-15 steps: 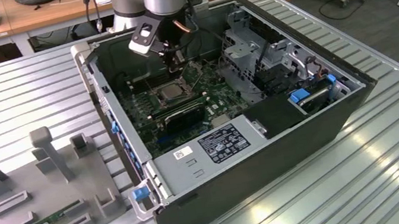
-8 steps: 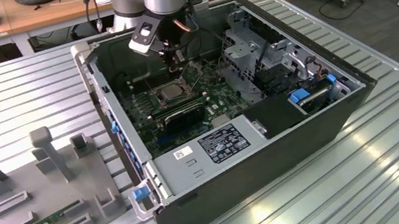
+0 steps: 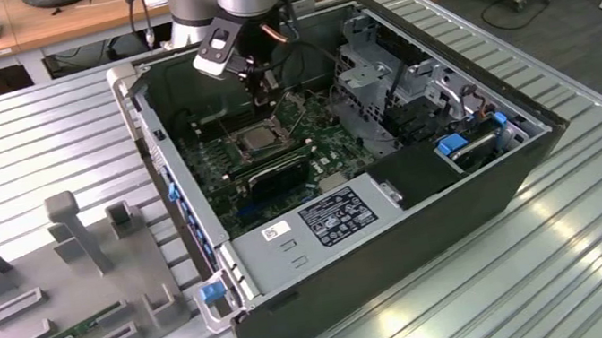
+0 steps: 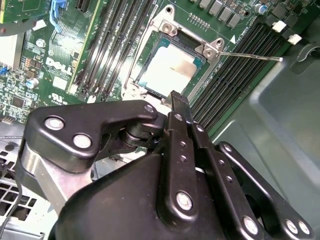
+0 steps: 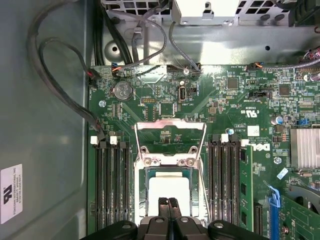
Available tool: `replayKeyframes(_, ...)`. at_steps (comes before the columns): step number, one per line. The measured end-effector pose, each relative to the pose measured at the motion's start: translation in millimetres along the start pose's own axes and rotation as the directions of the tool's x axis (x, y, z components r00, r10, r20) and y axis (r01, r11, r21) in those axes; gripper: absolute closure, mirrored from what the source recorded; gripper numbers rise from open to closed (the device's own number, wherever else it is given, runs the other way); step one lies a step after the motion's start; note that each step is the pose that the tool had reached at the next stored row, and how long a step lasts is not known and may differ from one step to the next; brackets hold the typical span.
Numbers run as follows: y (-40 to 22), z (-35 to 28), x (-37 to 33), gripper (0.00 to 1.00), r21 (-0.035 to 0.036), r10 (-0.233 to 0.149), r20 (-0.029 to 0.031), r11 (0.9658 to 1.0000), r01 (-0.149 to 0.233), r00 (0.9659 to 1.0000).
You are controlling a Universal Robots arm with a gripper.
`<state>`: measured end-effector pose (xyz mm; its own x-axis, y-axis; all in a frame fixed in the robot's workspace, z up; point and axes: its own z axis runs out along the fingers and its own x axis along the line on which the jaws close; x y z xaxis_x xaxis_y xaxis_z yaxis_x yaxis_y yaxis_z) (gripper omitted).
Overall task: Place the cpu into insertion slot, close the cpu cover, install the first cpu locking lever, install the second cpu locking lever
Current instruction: 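Close the cpu cover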
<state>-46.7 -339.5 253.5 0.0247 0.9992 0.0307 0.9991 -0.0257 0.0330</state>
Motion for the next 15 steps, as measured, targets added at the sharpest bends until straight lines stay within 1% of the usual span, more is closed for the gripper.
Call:
replayKeyframes(14, 0.1, -1.8, 0.1, 0.89, -0.0001, 0.000, -0.0002, 1.0000, 0.000, 1.0000)
replayKeyframes(15, 0.1, -2.8, 0.1, 0.89, 0.0000, 0.000, 0.0000, 1.0000, 0.000, 1.0000)
